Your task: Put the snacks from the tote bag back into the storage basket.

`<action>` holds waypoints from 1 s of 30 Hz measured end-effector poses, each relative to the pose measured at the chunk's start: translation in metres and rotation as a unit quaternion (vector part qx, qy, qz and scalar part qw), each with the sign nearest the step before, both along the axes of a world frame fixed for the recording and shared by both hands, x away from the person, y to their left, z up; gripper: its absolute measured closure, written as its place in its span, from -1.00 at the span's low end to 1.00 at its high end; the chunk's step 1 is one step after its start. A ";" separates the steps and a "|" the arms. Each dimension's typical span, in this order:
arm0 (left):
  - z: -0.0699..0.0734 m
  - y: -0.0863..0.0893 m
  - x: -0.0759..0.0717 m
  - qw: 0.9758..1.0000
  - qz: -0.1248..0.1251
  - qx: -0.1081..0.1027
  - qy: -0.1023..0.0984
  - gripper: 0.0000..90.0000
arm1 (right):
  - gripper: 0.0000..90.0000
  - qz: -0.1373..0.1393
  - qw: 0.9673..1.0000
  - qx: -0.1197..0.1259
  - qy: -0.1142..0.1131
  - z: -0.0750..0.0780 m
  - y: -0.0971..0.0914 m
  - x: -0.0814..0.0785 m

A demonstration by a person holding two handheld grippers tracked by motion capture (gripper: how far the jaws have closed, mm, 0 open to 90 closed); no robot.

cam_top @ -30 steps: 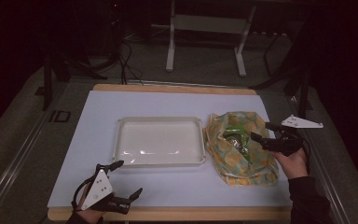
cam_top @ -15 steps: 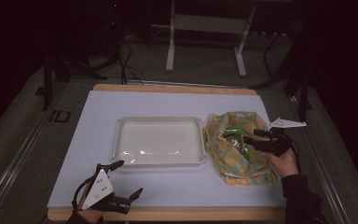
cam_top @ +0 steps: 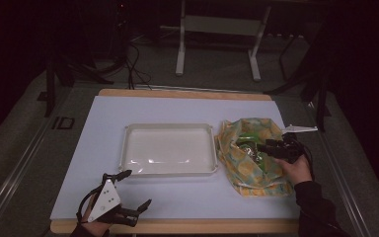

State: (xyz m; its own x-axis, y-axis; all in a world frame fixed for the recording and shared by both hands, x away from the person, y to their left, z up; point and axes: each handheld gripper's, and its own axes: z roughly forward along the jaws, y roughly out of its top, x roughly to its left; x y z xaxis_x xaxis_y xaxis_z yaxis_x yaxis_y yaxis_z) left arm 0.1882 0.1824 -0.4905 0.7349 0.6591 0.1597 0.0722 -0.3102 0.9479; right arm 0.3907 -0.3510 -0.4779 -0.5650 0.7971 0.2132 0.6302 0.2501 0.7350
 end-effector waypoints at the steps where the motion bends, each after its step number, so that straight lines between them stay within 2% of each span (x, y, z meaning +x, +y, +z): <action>1: 0.000 0.000 0.000 1.000 0.000 0.000 0.000 -0.99 | -0.04 0.000 1.000 -0.003 0.002 -0.002 -0.001 0.001; 5: 0.000 0.000 0.000 1.000 0.000 0.000 0.001 -0.99 | 0.03 0.000 1.000 -0.003 0.020 -0.009 -0.002 0.003; 9: 0.000 -0.001 0.000 1.000 -0.001 0.001 0.002 -0.99 | 0.10 0.001 1.000 -0.006 0.028 -0.014 -0.003 0.006; 12: -0.001 -0.001 0.000 1.000 0.000 0.010 -0.001 -0.99 | 0.15 0.003 0.999 -0.008 0.037 -0.017 -0.003 0.008; 16: -0.001 -0.002 0.000 1.000 -0.001 0.010 -0.001 -0.99 | 0.15 0.003 0.999 -0.016 0.046 -0.021 -0.002 0.011; 20: -0.001 -0.001 0.000 1.000 0.000 0.009 -0.001 -0.99 | 0.22 0.004 0.998 -0.015 0.056 -0.024 -0.002 0.013; 27: -0.001 -0.002 0.000 1.000 -0.001 0.010 -0.001 -0.99 | 0.35 0.020 0.996 -0.026 0.084 -0.031 -0.001 0.015; 30: -0.001 -0.002 0.000 1.000 -0.001 0.011 0.000 -0.99 | 0.46 0.025 0.994 -0.030 0.099 -0.032 0.000 0.017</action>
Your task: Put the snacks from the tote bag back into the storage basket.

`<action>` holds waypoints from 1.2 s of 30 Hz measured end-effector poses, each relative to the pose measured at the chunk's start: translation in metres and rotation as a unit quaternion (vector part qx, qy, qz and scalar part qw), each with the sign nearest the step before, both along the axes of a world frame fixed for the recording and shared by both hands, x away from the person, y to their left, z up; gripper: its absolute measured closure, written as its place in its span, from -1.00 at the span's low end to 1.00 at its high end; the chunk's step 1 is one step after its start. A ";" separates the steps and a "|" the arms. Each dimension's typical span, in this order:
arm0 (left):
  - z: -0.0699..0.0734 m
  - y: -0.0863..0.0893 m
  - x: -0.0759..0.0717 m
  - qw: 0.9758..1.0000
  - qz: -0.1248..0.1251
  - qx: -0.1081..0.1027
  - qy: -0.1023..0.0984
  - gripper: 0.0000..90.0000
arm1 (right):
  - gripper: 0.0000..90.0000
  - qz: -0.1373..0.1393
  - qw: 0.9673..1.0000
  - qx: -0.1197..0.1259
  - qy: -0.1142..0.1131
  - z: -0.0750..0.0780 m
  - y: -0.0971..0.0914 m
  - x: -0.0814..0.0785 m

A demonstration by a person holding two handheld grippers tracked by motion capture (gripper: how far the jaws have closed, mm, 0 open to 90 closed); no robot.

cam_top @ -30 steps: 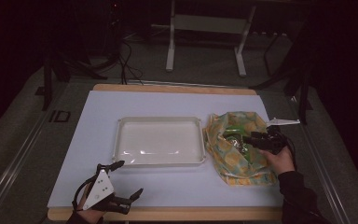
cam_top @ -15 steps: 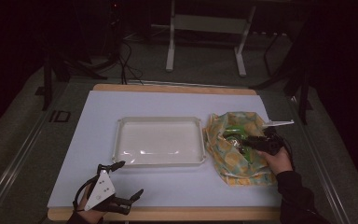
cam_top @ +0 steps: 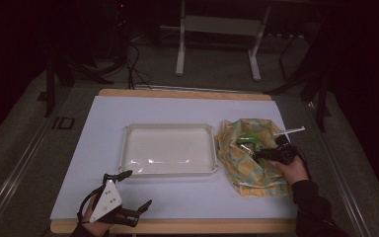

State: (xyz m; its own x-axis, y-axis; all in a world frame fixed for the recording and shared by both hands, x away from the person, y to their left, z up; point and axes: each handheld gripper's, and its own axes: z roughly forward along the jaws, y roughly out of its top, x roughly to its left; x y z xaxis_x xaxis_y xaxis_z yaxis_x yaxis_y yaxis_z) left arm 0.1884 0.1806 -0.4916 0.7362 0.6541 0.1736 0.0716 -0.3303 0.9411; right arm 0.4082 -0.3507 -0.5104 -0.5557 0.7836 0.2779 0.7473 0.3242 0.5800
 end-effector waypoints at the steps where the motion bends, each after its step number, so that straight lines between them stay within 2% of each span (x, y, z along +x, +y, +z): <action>1: 0.000 0.000 0.000 1.000 0.000 0.000 0.000 -0.99 | 0.49 0.001 1.000 0.000 0.004 0.000 0.000 0.001; 6: 0.000 0.000 0.000 1.000 -0.001 0.001 0.000 -0.99 | 0.70 -0.002 0.999 0.008 0.033 -0.002 0.001 0.005; 9: 0.000 0.000 0.000 1.000 -0.001 0.001 0.001 -0.99 | 0.87 0.008 1.000 0.002 0.030 -0.001 0.005 0.004; 13: 0.000 0.000 0.000 1.000 -0.001 0.001 0.000 -0.99 | 0.95 0.011 1.000 -0.021 0.017 0.002 0.013 0.001; 17: 0.000 0.000 0.000 1.000 -0.001 0.001 0.000 -0.99 | 0.96 0.005 1.000 -0.019 0.015 0.004 0.013 -0.001; 21: 0.000 0.000 0.000 1.000 -0.001 0.001 0.000 -0.99 | 0.97 -0.004 1.000 -0.003 0.013 0.006 0.011 -0.003; 25: 0.000 0.000 0.000 1.000 -0.001 0.001 0.001 -0.99 | 0.98 -0.014 0.999 0.028 0.007 0.014 0.005 -0.008; 31: 0.000 -0.001 0.000 1.000 -0.001 0.002 0.001 -0.99 | 0.98 -0.029 0.998 0.047 -0.007 0.024 -0.003 -0.016; 36: 0.000 -0.001 0.000 1.000 -0.001 0.002 0.002 -0.99 | 0.98 -0.038 0.998 0.051 -0.016 0.029 -0.010 -0.020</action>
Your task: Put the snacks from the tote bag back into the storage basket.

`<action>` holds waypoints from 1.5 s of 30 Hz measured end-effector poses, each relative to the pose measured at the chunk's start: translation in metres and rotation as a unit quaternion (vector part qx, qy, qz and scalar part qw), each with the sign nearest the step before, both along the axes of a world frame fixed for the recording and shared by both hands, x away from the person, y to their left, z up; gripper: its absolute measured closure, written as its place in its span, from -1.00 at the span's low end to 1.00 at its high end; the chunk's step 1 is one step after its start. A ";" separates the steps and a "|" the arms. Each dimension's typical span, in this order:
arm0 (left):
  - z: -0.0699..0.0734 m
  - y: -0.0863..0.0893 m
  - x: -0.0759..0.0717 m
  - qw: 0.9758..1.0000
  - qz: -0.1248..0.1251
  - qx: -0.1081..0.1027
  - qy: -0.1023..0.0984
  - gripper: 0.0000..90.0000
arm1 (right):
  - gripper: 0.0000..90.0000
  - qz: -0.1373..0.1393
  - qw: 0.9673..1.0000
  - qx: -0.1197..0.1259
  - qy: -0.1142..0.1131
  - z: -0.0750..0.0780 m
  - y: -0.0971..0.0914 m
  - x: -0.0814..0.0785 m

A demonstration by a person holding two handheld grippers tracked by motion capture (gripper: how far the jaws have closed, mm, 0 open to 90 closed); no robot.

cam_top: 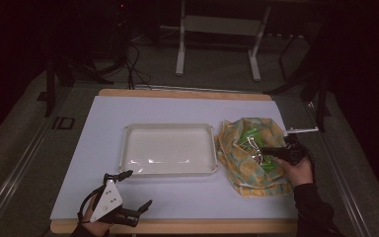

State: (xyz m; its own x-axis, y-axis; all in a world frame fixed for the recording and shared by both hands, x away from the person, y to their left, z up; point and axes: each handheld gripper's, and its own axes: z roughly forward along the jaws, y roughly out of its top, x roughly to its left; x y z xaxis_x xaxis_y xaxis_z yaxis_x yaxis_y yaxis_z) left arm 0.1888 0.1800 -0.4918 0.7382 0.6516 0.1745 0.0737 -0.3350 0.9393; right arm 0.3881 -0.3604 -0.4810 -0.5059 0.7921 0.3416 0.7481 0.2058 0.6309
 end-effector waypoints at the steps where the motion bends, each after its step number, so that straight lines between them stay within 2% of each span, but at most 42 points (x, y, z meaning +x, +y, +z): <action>1: 0.000 0.000 0.000 1.000 0.000 0.000 0.000 -0.99 | 0.98 -0.003 1.000 0.007 0.001 0.001 -0.002 -0.001; 10: 0.000 0.000 0.000 1.000 0.001 0.000 -0.001 -0.99 | 0.98 -0.031 0.999 0.023 -0.014 0.011 -0.015 -0.006; 20: 0.000 0.000 0.000 1.000 0.000 0.000 -0.001 -0.99 | 0.98 -0.054 0.997 0.048 -0.031 0.022 -0.030 -0.015; 21: 0.000 0.000 0.000 1.000 0.001 0.001 -0.001 -0.99 | 0.98 -0.061 0.996 0.056 -0.035 0.025 -0.035 -0.017; 26: 0.000 0.000 0.000 1.000 0.000 0.000 -0.001 -0.99 | 0.98 -0.071 0.994 0.066 -0.043 0.029 -0.044 -0.022; 45: 0.000 0.000 0.000 1.000 0.002 0.002 0.000 -0.99 | 0.98 -0.106 0.989 0.081 -0.061 0.042 -0.068 -0.041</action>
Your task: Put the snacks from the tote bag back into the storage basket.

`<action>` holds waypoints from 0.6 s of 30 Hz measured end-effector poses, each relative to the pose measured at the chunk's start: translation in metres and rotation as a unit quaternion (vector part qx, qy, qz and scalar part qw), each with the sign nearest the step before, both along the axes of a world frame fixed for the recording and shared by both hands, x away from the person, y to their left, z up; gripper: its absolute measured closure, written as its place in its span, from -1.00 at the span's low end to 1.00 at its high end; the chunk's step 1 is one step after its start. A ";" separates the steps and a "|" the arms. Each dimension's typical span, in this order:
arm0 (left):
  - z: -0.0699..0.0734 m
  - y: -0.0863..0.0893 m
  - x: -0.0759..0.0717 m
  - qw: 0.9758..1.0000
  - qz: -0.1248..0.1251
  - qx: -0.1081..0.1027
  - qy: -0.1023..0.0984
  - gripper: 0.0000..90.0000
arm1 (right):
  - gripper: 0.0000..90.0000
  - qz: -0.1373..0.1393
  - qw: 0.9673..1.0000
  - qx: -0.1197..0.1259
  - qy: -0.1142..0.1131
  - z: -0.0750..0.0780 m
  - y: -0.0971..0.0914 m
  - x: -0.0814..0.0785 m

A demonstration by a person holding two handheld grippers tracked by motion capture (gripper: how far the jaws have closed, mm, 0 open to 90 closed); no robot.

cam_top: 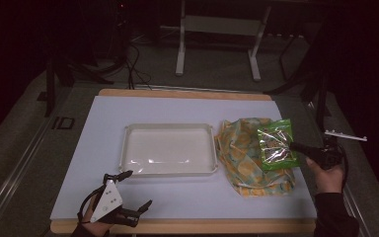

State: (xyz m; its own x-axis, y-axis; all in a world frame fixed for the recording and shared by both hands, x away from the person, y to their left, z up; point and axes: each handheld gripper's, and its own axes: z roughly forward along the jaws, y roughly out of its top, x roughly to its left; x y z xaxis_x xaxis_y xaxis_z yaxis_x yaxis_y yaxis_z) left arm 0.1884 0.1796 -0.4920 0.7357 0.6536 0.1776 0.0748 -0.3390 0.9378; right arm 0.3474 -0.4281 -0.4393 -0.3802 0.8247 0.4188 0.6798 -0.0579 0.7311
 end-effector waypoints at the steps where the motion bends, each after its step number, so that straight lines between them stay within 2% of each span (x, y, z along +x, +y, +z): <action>1: 0.000 0.000 0.000 1.000 0.000 0.000 0.000 -0.99 | 0.98 -0.003 1.000 0.000 -0.001 0.001 -0.002 -0.001; 11: -0.001 -0.001 0.001 1.000 0.000 0.002 0.000 -0.99 | 0.98 -0.016 1.000 0.000 -0.011 0.009 -0.010 -0.009; 18: -0.001 -0.001 0.001 1.000 0.001 0.003 0.001 -0.99 | 0.98 -0.021 1.000 0.013 -0.015 0.019 -0.013 -0.014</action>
State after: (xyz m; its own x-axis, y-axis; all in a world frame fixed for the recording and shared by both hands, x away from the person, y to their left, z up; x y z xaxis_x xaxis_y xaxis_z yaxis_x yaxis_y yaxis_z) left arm 0.1892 0.1789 -0.4927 0.7350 0.6536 0.1803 0.0765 -0.3442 0.9358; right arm 0.3333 -0.4413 -0.4206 -0.3585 0.8292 0.4289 0.6544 -0.1045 0.7489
